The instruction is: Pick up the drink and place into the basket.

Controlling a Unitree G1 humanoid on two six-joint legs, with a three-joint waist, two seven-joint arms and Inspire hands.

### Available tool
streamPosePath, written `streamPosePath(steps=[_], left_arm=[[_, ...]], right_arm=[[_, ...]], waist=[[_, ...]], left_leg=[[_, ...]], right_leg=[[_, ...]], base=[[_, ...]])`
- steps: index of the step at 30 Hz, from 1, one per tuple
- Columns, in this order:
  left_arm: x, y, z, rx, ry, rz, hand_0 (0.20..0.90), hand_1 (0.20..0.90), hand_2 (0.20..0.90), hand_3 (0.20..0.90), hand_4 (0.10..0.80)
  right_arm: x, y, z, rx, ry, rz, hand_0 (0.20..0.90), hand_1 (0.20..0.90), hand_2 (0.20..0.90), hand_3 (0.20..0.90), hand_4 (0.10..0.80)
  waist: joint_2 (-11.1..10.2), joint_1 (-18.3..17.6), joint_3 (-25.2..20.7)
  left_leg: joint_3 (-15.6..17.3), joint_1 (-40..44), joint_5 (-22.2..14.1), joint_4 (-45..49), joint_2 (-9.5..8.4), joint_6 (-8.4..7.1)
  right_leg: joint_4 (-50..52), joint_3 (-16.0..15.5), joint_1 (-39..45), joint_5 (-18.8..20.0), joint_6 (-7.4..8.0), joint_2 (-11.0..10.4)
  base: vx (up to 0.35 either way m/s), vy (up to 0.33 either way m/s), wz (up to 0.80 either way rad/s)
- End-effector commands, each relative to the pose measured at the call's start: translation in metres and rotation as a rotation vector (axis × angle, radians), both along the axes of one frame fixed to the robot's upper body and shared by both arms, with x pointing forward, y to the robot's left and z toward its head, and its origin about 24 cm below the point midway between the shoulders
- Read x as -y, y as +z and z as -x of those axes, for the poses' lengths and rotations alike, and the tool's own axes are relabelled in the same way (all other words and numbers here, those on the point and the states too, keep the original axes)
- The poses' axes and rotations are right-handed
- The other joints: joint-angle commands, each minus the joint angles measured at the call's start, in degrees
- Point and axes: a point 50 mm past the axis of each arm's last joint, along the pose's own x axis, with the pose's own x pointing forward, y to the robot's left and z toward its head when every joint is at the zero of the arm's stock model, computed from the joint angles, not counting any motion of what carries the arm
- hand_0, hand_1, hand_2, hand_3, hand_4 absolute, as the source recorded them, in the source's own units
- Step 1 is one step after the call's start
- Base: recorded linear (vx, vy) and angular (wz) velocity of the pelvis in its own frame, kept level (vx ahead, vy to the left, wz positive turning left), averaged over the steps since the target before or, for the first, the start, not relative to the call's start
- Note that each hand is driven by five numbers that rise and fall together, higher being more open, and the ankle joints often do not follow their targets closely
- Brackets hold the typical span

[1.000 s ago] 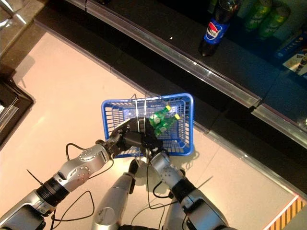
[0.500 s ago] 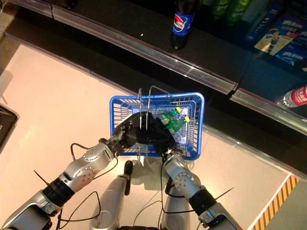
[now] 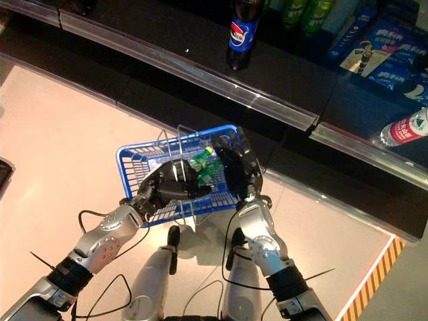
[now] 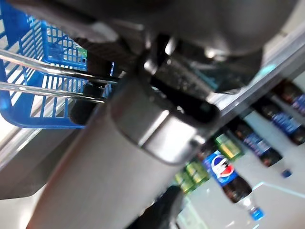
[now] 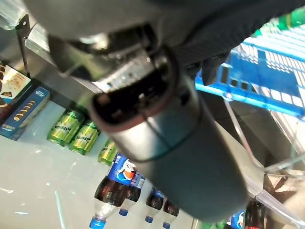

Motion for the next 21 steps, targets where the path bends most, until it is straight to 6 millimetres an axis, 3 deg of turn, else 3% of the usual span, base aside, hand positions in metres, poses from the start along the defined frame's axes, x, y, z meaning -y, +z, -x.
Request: streamPosePath(steps=[1, 8, 10, 12, 16, 21], left_arm=[[0.036, 0.184, 0.046, 0.933, -0.259, 0.430, 0.300, 0.300, 0.300, 0.200, 0.100], [0.012, 0.165, 0.031, 0.827, 0.009, 0.397, 0.300, 0.300, 0.300, 0.200, 0.100], [-0.011, 0.146, 0.029, 0.781, 0.077, 0.407, 0.300, 0.300, 0.300, 0.200, 0.100], [-0.064, 0.096, 0.051, 0.698, 0.146, 0.408, 0.300, 0.300, 0.300, 0.200, 0.100], [-0.093, 0.065, 0.074, 0.583, 0.244, 0.388, 0.300, 0.300, 0.300, 0.200, 0.100], [-0.106, 0.034, 0.084, 0.430, 0.368, 0.347, 0.300, 0.300, 0.300, 0.200, 0.100]], right_arm=[[-0.007, 0.057, 0.012, 0.340, 0.083, 0.011, 0.900, 0.900, 0.900, 0.900, 0.800], [0.002, 0.059, 0.023, 0.418, 0.110, 0.096, 0.900, 0.900, 0.900, 0.900, 0.800], [0.012, 0.054, 0.028, 0.429, 0.094, 0.116, 0.900, 0.900, 0.900, 0.900, 0.800], [0.044, 0.039, 0.050, 0.424, 0.035, 0.137, 0.900, 0.900, 0.900, 0.900, 0.800], [0.066, 0.023, 0.062, 0.347, -0.055, 0.163, 0.900, 0.900, 0.900, 0.900, 0.800], [0.079, -0.002, 0.068, 0.217, -0.114, 0.199, 0.900, 0.900, 0.900, 0.900, 0.800]], waist=[[-0.01, 0.16, -5.70], [-0.43, -0.22, -6.98], [-0.27, 0.16, -7.56], [0.28, 1.60, -8.66], [0.25, 2.77, -10.77], [0.26, 2.98, -13.73]], left_leg=[[1.66, 2.48, 2.39, -0.72, 2.36, 2.26], [1.91, 4.11, 2.30, -1.77, 2.83, 2.06], [1.79, 4.52, 2.28, -2.15, 2.98, 1.89], [1.53, 5.28, 2.15, -3.00, 3.06, 1.87], [1.38, 7.33, 2.28, -5.05, 3.41, 1.65], [1.60, 10.80, 3.13, -8.87, 4.20, 0.69]], right_leg=[[-1.85, -0.24, 4.25, 3.01, -0.86, -1.25], [-2.79, -0.13, 5.63, 2.59, -0.74, -0.62], [-3.00, -0.24, 6.09, 2.22, -0.76, -0.45], [-4.19, -1.33, 7.34, 2.05, -0.47, -0.69], [-7.10, -1.93, 10.32, 1.92, -0.50, -0.13], [-11.80, -1.86, 14.49, 2.33, -0.26, 0.73]], base=[[0.000, 0.000, 0.00], [0.001, -0.015, -0.04], [0.000, -0.027, -0.13], [-0.019, -0.071, -0.13], [0.018, -0.089, 0.05], [0.053, -0.062, -0.02]])
